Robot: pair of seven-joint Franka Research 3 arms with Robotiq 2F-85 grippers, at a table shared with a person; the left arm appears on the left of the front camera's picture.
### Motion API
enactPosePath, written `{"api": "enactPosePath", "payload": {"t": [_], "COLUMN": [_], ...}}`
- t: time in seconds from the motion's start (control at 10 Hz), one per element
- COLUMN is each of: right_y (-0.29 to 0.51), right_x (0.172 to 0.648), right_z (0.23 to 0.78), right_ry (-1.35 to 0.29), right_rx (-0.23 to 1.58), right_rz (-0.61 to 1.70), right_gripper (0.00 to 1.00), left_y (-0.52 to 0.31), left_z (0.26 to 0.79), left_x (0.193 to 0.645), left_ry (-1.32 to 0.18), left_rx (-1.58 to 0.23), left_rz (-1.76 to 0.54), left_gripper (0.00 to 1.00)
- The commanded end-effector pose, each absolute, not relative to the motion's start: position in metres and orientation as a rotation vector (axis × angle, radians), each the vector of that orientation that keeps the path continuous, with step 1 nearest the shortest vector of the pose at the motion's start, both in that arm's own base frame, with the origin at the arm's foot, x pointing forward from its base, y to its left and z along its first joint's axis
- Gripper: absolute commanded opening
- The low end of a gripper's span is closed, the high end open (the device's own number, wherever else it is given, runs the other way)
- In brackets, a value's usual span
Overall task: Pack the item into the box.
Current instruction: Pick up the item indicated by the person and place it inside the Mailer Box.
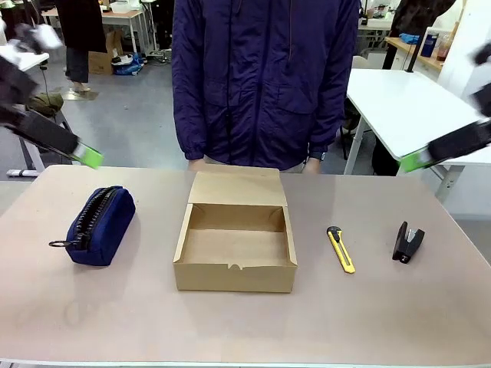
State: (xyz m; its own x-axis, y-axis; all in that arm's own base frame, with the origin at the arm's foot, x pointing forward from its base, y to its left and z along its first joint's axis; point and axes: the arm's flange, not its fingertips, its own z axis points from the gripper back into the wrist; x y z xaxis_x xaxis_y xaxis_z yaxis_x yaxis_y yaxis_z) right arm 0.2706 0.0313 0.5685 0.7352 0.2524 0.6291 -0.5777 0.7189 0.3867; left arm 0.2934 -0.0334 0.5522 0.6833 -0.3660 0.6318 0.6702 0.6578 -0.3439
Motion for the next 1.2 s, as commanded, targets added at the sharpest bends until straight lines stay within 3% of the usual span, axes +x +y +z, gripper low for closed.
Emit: {"api": "enactPosePath", "payload": {"t": [0.0, 0.2, 0.5, 0.7, 0.8, 0.9, 1.0, 1.1], "right_y": [-0.047, -0.114, -0.189, -0.202, -0.201, -0.193, -0.236, -0.236], "right_x": [0.212, 0.21, 0.218, 0.226, 0.228, 0.232, 0.224, 0.224], "right_z": [0.498, 0.47, 0.421, 0.397, 0.395, 0.398, 0.398, 0.398], "right_ry": [-0.656, -0.692, -0.747, -0.731, -0.779, -0.783, -0.744, -0.744], "right_rx": [0.8, 0.961, 1.258, 1.291, 1.293, 1.182, 1.284, 1.284], "right_rz": [0.319, 0.168, -0.002, -0.08, -0.106, -0.147, -0.125, -0.125], "right_gripper": [1.0, 1.0, 1.0, 1.0, 1.0, 1.0, 1.0, 1.0], "left_y": [0.034, 0.095, 0.132, 0.126, 0.118, 0.106, 0.152, 0.152], "left_z": [0.501, 0.474, 0.438, 0.422, 0.419, 0.421, 0.427, 0.427], "left_x": [0.3, 0.303, 0.297, 0.295, 0.296, 0.302, 0.314, 0.314], "left_ry": [-0.53, -0.655, -0.736, -0.744, -0.727, -0.713, -0.736, -0.736], "left_rx": [-0.841, -1.135, -1.292, -1.339, -1.315, -1.2, -1.349, -1.349], "left_rz": [-0.456, -0.276, -0.132, -0.064, -0.035, 0.015, -0.033, -0.033], "left_gripper": [1.0, 1.0, 1.0, 1.0, 1.0, 1.0, 1.0, 1.0]}}
